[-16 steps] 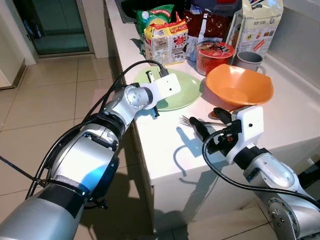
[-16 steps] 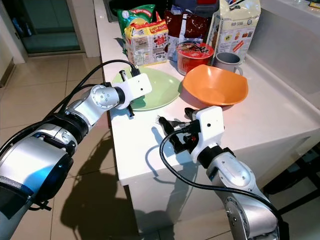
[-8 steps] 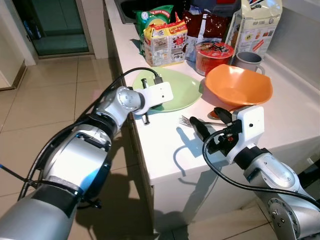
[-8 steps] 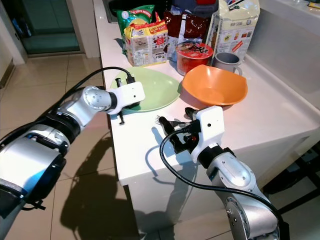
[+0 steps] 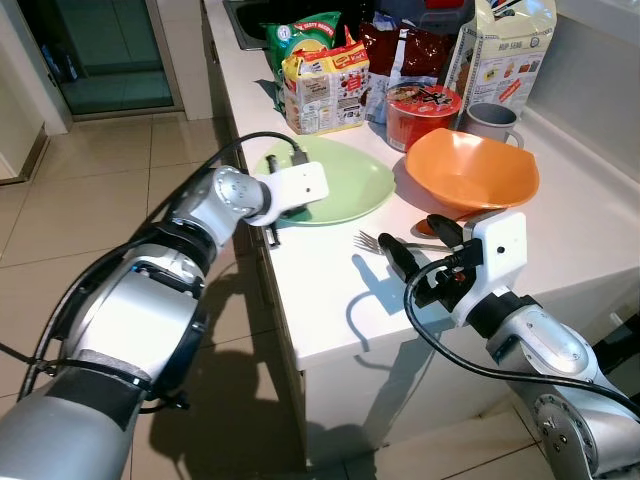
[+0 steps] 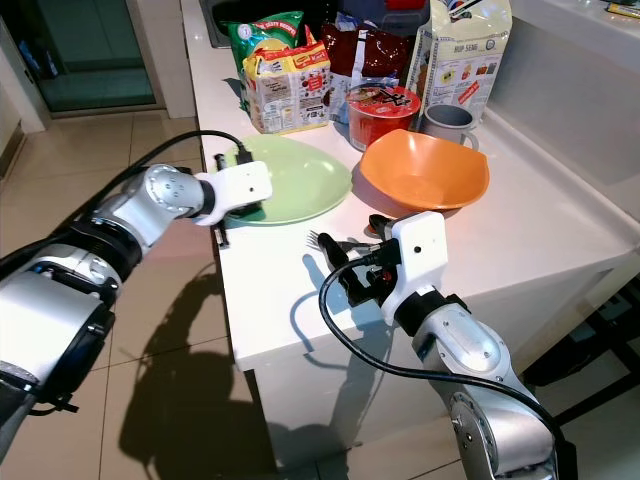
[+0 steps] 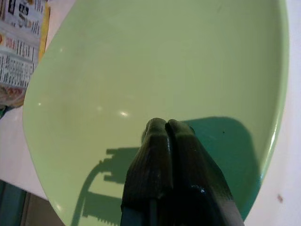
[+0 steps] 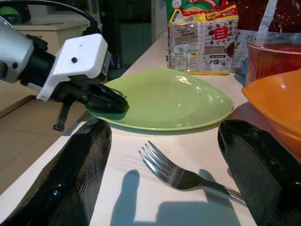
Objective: Setting the table
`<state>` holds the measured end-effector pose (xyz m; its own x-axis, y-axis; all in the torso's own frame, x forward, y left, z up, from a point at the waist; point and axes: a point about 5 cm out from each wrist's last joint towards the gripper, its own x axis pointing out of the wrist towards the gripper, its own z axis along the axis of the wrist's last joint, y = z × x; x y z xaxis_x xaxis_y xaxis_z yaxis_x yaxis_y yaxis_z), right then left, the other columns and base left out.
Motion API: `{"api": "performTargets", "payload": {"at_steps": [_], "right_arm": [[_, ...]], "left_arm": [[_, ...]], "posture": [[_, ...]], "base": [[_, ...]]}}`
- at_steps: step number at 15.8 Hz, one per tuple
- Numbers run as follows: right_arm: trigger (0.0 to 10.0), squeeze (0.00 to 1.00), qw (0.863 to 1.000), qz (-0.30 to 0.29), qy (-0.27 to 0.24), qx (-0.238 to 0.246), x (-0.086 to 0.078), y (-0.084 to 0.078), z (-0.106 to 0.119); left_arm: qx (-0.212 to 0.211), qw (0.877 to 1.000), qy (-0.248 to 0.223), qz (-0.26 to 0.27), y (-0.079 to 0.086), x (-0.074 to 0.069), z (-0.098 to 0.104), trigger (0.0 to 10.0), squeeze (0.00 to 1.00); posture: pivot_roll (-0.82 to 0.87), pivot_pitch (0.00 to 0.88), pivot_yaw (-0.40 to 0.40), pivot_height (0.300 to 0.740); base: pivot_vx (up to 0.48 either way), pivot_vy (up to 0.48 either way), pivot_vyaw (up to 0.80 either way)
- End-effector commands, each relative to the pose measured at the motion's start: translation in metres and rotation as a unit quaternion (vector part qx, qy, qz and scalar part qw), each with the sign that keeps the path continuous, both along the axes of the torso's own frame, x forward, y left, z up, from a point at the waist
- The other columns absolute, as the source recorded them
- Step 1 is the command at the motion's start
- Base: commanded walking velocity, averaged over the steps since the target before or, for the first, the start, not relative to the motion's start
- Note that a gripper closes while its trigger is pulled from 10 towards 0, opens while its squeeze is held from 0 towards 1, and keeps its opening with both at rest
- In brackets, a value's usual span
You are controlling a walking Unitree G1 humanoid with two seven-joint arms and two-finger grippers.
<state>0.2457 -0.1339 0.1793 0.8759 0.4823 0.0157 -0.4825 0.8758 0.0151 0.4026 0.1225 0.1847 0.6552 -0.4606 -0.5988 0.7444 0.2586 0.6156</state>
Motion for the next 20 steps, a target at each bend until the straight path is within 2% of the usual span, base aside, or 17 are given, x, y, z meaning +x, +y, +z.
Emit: {"api": "performTargets", "payload": {"at_steps": [1,5,10,11,13,14,15,16,17,18,20], "right_arm": [[10.0,0.0,1.0,0.0,-0.009,0.001,0.002,0.0,0.003],[10.0,0.0,1.0,0.009,-0.01,0.002,0.007,0.003,0.002],[10.0,0.0,1.0,0.016,-0.015,0.001,0.012,0.004,0.003],[10.0,0.0,1.0,0.016,-0.016,0.001,0.013,0.004,0.003],[10.0,0.0,1.0,0.016,-0.017,0.002,0.013,0.004,0.003],[10.0,0.0,1.0,0.016,-0.018,0.003,0.013,0.004,0.003],[10.0,0.0,1.0,0.017,-0.017,0.004,0.013,0.004,0.003],[10.0,0.0,1.0,0.02,-0.015,0.004,0.013,0.005,0.002],[10.0,0.0,1.0,0.021,-0.014,0.004,0.013,0.005,0.002],[10.0,0.0,1.0,0.024,-0.01,0.004,0.012,0.005,0.0],[10.0,0.0,1.0,0.025,-0.004,0.003,0.011,0.003,-0.004]], "left_arm": [[0.031,0.999,0.041,0.013,0.013,-0.005,-0.016,10.0,0.0],[0.035,0.998,0.047,0.016,0.025,-0.005,-0.011,10.0,0.0],[0.029,0.998,0.049,0.009,0.029,-0.004,-0.005,10.0,0.0],[-0.011,0.999,0.03,0.0,0.023,-0.002,0.004,10.0,0.0],[-0.148,0.989,-0.006,0.007,0.013,0.005,0.036,10.0,0.0],[-0.209,0.977,-0.039,0.016,0.013,0.008,0.056,10.0,0.0],[-0.245,0.967,-0.062,0.027,0.015,0.01,0.068,10.0,0.0],[-0.313,0.943,-0.085,0.068,0.027,0.014,0.088,10.0,0.0],[-0.33,0.936,-0.093,0.083,0.032,0.015,0.094,10.0,0.0],[-0.373,0.913,-0.086,0.142,0.051,0.017,0.098,10.0,1.0],[-0.43,0.877,-0.028,0.21,0.08,0.013,0.087,10.0,1.0]], "posture": [[-0.12,0.0,0.005,0.74],[-0.09,0.0,-0.013,0.74],[-0.08,0.0,-0.023,0.74],[-0.08,0.0,-0.026,0.74],[-0.08,0.0,-0.028,0.74],[-0.08,0.0,-0.038,0.74],[-0.07,0.0,-0.04,0.74],[-0.07,0.0,-0.049,0.74],[-0.07,0.0,-0.049,0.74],[-0.07,0.0,-0.053,0.74],[-0.06,0.0,-0.055,0.74]], "base": [[0.0,0.0,0.0],[0.0,0.0,0.0],[0.0,0.0,0.0],[0.0,0.0,0.0],[0.0,0.0,0.0],[0.0,0.0,0.0],[0.0,0.0,0.0],[0.0,0.0,0.0],[0.0,0.0,0.0],[0.0,0.0,0.0],[0.0,0.0,0.0]]}}
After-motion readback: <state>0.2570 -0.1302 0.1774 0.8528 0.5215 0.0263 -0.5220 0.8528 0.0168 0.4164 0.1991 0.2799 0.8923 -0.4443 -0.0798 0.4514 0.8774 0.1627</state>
